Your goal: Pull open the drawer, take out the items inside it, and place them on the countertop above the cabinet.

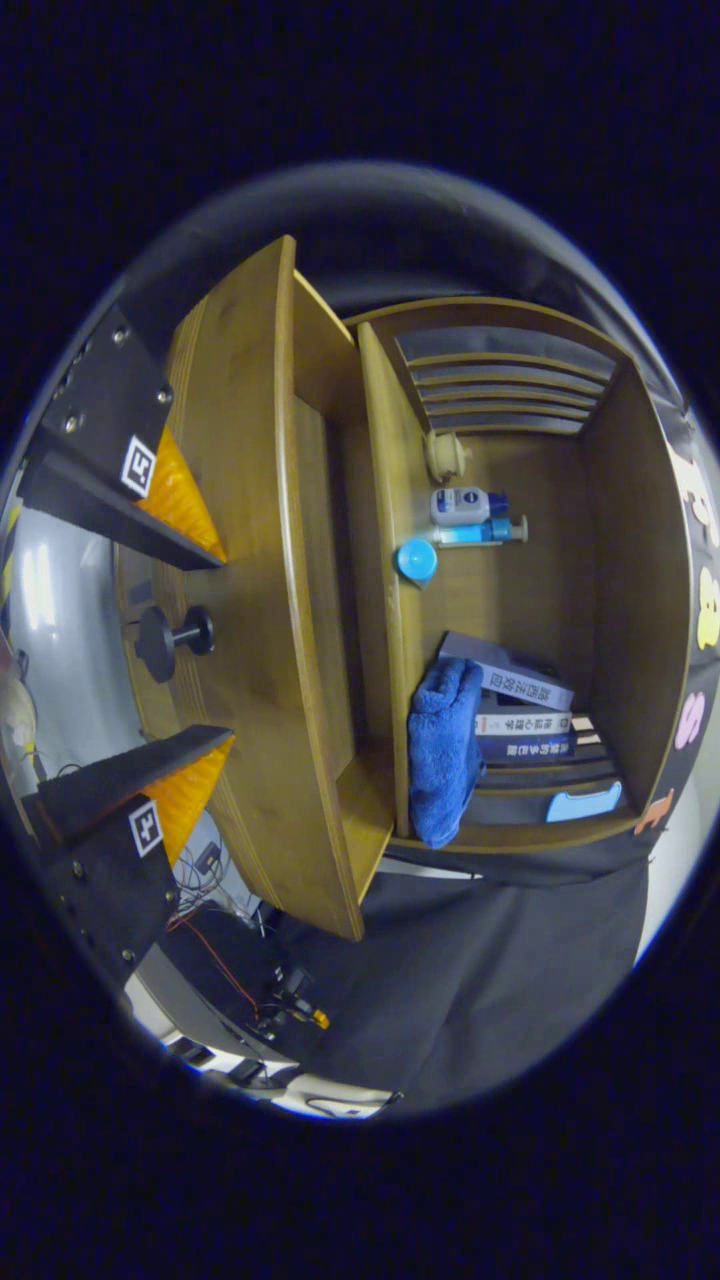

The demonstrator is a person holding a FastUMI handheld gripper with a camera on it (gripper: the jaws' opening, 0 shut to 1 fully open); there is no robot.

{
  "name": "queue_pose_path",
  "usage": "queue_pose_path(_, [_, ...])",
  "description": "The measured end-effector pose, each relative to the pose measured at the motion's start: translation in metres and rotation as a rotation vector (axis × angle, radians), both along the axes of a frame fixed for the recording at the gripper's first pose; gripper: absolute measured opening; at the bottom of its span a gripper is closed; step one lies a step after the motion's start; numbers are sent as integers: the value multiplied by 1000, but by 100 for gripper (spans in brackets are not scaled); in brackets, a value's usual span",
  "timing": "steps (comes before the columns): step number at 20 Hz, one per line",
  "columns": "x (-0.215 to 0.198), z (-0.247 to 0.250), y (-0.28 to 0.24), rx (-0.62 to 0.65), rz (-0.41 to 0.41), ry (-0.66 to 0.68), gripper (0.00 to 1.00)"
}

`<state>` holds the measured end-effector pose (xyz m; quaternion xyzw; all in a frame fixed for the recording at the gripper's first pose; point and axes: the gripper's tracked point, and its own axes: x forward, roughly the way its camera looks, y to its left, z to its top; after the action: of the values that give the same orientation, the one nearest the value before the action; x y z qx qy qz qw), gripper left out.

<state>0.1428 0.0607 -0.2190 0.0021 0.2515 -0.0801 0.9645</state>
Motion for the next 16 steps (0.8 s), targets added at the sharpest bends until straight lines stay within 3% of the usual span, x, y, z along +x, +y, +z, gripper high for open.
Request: queue_pose_path(16, [65, -20, 2, 118, -7, -18, 95])
